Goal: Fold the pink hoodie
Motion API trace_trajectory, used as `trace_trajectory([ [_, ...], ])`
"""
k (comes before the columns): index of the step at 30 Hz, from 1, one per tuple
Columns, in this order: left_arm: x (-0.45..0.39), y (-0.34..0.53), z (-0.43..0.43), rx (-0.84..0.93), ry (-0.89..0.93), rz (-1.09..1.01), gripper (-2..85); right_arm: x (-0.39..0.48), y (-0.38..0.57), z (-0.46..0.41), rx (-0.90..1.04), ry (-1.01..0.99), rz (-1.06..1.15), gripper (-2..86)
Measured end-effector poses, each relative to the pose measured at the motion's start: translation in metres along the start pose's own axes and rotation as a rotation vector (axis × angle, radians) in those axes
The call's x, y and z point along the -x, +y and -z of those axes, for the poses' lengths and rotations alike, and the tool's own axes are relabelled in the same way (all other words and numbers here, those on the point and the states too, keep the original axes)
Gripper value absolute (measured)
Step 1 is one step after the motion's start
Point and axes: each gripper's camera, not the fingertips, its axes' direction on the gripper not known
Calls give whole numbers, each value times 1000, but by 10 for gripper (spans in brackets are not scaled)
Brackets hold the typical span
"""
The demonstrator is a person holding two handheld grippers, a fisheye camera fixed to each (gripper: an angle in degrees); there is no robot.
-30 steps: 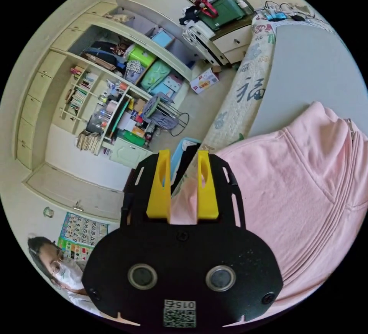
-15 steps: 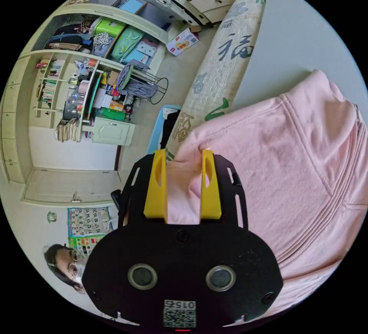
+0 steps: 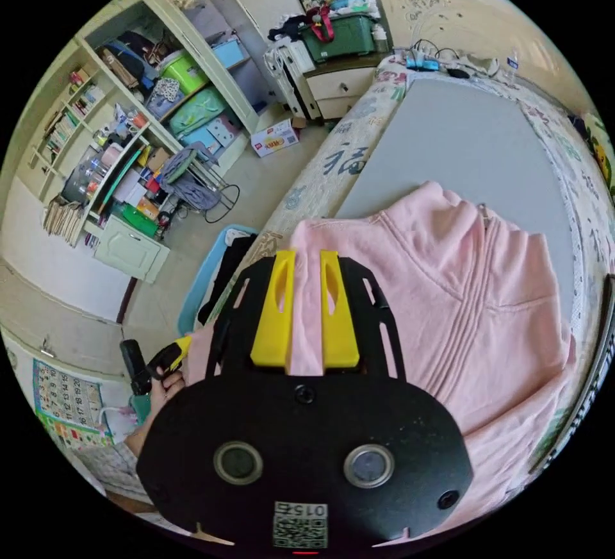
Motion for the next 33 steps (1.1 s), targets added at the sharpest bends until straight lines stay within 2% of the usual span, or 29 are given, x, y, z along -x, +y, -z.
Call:
trace_trajectory([
  [4, 8, 23, 7, -3, 84, 7, 20, 51, 140, 130, -106, 59, 219, 73],
  [7, -40, 43, 34, -44, 0, -226, 44, 83, 272, 197, -135, 229, 313, 78],
  [9, -87, 60, 49, -58, -9, -378, 66, 92, 346, 217, -174, 335, 300, 77],
  [11, -150, 99, 49, 61, 55, -528, 101, 92, 416, 219, -189, 373, 254, 66],
  [16, -251, 238, 0, 426, 84, -862, 106, 65, 456, 172, -93, 147, 45, 97],
  [20, -269, 356, -61, 717, 80, -992, 89, 64, 464, 123, 76, 164, 24, 103],
  [22, -256, 387, -80, 803, 64, -976, 89, 61, 472, 110, 112, 183, 10, 100],
  [26, -233, 437, -114, 956, -143, -1155, 95, 39, 497, 95, 112, -63, -45, 56],
  [28, -223, 451, -121, 1015, -144, -1196, 90, 40, 506, 98, 100, -96, -12, 50],
  [30, -219, 459, -120, 1018, -136, -1226, 75, 46, 512, 102, 80, -91, 7, 45],
  [33, -221, 469, -114, 1003, -89, -1250, 27, 65, 525, 101, 78, 50, 44, 40],
])
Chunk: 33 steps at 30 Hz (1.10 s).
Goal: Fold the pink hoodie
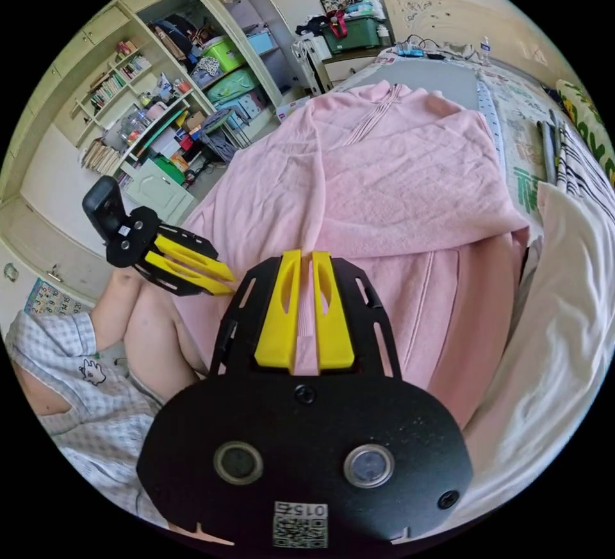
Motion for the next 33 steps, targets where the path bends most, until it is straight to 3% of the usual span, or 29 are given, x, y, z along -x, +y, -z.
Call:
trace_trajectory([
  [3, -7, 5, 4, -72, 15, 9, 16, 12, 13, -13, 33, 75, 21, 40],
  [6, -16, 4, -22, 30, -41, 21, 16, 18, 23, -42, 114, 85, 23, 42],
  [13, -47, 24, -21, 3, -198, -32, 50, 40, 89, -21, -76, 70, -44, 62],
  [20, -31, 89, 56, -326, -120, 202, 69, 69, 175, 22, -328, 62, -105, 63],
  [26, -22, 165, 122, -542, -180, 420, 71, 110, 240, 49, -468, 183, -87, 60],
  [33, -14, 218, 183, -652, -122, 560, 69, 138, 285, 40, -479, 198, -44, 67],
])
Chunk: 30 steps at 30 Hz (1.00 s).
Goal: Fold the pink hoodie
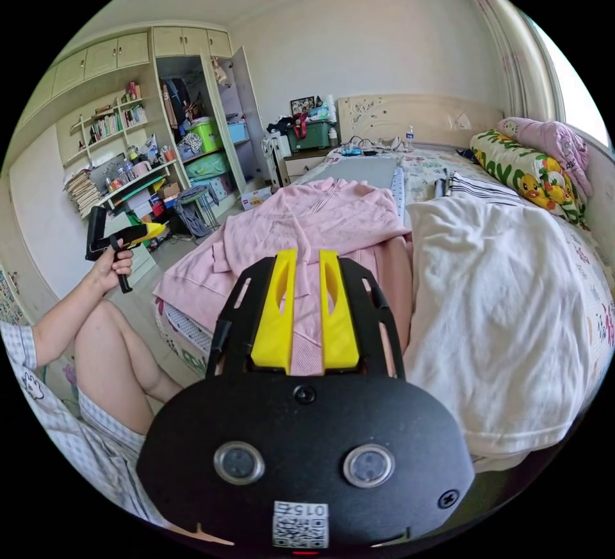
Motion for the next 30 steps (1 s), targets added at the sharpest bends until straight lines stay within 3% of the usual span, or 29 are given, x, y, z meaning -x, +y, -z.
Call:
trace_trajectory([
  [10, 74, 16, 35, 118, -216, 109, 91, 39, 6, -22, 95, 49, 129, 99],
  [15, 115, 11, 66, 141, -237, 235, 117, -19, 15, -14, 39, -90, -105, 132],
  [22, 141, 8, 46, 264, -39, 271, 112, -31, 29, -77, 418, 130, -126, 130],
  [26, 137, -8, 35, 290, -154, 245, 58, -10, 24, -98, 439, 310, -44, 68],
  [30, 137, -22, 50, 247, -127, 264, 12, -3, 14, -110, 471, 353, -9, 0],
])
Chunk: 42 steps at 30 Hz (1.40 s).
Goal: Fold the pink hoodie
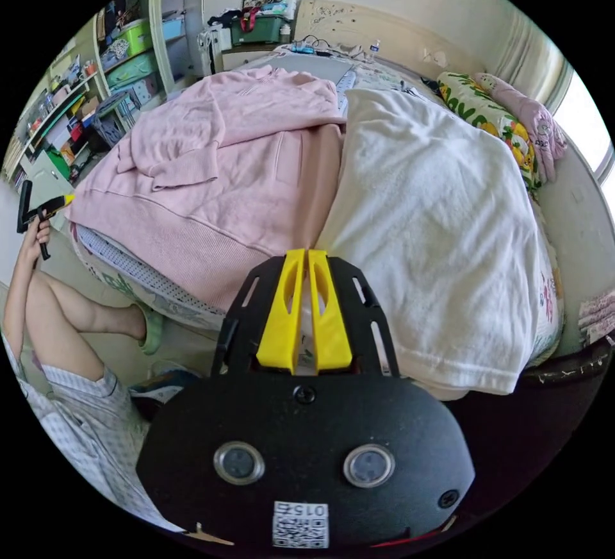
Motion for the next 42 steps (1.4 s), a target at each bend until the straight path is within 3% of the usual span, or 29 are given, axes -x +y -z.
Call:
trace_trajectory([
  [7, -3, -15, 5, 56, -93, 4, 5, 13, -46, -26, 153, 97, 66, -2],
  [10, -11, -35, 7, 99, -85, -17, 16, -1, -64, -30, 185, 14, 69, 19],
  [14, -26, -75, 57, -25, -166, -73, 57, -57, -87, 11, 12, -193, 33, 46],
  [18, -48, -154, 72, -137, -259, -180, 80, -94, -157, 17, -184, -235, 46, 59],
  [22, -71, -312, -5, -162, -248, -306, 89, -101, -321, -61, -258, -272, 92, 85],
  [26, -64, -484, -133, -30, -86, -273, 118, -112, -488, -173, -246, -375, 51, 103],
  [29, -54, -543, -205, 42, -45, -200, 124, -127, -538, -225, -248, -505, -58, 108],
  [32, -53, -575, -247, 96, -77, -171, 132, -138, -567, -256, -161, -494, -80, 111],
  [42, -67, -679, -278, 246, -97, -49, 147, -172, -696, -298, 38, -495, -113, 116],
])
